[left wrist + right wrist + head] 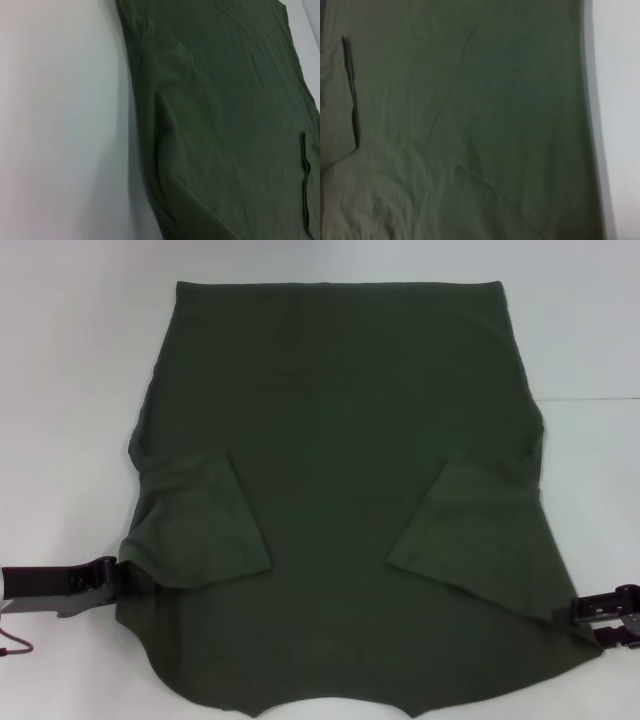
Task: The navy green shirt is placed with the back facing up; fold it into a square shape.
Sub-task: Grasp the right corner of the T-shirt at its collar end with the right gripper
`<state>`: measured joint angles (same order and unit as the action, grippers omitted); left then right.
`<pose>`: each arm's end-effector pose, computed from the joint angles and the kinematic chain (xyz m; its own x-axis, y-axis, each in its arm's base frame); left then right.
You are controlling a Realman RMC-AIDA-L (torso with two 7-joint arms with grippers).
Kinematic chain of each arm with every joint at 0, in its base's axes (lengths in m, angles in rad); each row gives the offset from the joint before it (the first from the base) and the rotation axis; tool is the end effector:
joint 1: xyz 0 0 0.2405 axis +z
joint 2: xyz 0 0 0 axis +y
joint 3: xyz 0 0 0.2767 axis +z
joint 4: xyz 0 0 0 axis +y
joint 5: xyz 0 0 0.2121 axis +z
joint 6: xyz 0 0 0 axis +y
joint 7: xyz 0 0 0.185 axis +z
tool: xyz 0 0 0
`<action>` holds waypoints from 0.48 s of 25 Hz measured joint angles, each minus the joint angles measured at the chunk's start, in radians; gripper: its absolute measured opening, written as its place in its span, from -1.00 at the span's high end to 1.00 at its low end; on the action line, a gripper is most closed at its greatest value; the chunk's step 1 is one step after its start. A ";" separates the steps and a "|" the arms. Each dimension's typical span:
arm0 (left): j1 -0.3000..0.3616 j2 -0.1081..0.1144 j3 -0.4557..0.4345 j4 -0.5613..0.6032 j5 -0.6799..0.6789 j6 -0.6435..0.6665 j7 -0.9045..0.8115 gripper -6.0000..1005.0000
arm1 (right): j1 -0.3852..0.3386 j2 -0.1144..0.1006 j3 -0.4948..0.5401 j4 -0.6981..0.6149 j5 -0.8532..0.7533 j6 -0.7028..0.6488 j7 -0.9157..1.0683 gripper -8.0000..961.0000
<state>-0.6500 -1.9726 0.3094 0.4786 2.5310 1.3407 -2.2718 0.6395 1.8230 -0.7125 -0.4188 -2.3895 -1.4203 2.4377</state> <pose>-0.3470 0.3821 -0.0237 0.0556 0.9062 0.4191 0.9981 -0.0609 -0.0007 0.3605 0.3660 0.0062 0.0486 -0.9769 -0.2082 -0.9953 -0.0298 -0.0923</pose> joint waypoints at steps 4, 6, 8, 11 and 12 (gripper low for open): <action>-0.002 0.000 -0.001 0.000 0.000 0.001 -0.001 0.91 | 0.008 0.009 0.000 0.005 0.000 0.003 0.000 -0.87; -0.002 0.000 -0.001 0.000 0.000 0.001 -0.001 0.91 | 0.013 0.015 -0.001 0.005 0.000 0.003 0.000 -0.88; -0.003 0.000 -0.001 0.000 0.000 0.001 -0.001 0.91 | 0.017 0.020 -0.001 0.006 0.000 0.002 0.000 -0.88; -0.003 0.000 -0.001 0.000 0.000 0.001 -0.002 0.91 | 0.022 0.023 0.001 0.009 0.000 -0.006 0.000 -0.87; -0.003 0.000 -0.001 0.000 0.000 0.001 -0.002 0.91 | 0.023 0.023 0.004 0.009 0.000 -0.007 0.000 -0.87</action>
<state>-0.6535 -1.9726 0.3083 0.4785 2.5310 1.3415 -2.2733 0.6628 1.8464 -0.7083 -0.4101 -2.3896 -1.4276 2.4374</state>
